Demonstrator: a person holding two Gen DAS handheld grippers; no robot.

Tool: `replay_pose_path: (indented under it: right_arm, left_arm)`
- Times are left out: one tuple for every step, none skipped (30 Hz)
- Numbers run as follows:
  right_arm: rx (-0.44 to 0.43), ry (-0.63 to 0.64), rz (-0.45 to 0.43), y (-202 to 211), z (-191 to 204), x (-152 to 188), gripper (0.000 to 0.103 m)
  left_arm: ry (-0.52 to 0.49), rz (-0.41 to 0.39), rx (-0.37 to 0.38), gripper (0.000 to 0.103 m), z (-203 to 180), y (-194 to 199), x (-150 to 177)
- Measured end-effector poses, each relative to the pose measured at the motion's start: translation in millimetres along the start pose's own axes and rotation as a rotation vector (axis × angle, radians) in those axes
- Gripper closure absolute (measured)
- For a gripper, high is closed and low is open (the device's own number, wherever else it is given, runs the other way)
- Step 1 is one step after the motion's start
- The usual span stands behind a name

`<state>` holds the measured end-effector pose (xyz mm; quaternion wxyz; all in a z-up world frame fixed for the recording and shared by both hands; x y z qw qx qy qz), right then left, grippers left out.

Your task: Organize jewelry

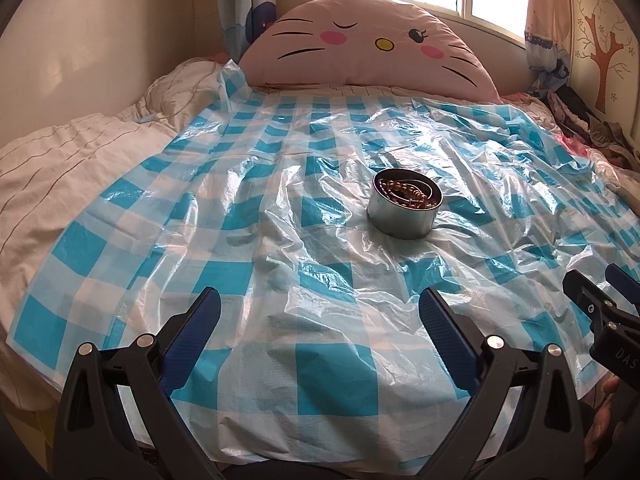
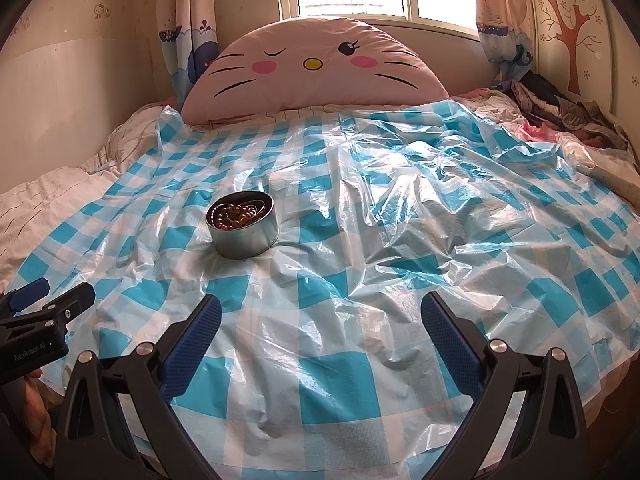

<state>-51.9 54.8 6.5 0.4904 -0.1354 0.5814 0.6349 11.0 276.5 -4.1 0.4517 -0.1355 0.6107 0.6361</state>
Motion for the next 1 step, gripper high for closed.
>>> replay_pose_path:
  right_arm:
    - [0.0,-0.001,0.0,0.2,0.2,0.1,0.007]
  left_arm:
    - [-0.009,0.002,0.003,0.008,-2.3,-0.2,0.1]
Point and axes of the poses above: each gripper's, at about its wrist camera, not at the fingertips, and y roughly against the way its jaws point, z to its left, x to its underside, the point moved 7 cm from there along -y, roughly the way its jaws point, and after that the axes turned 14 degrees about -y, right-handed, at the moved point
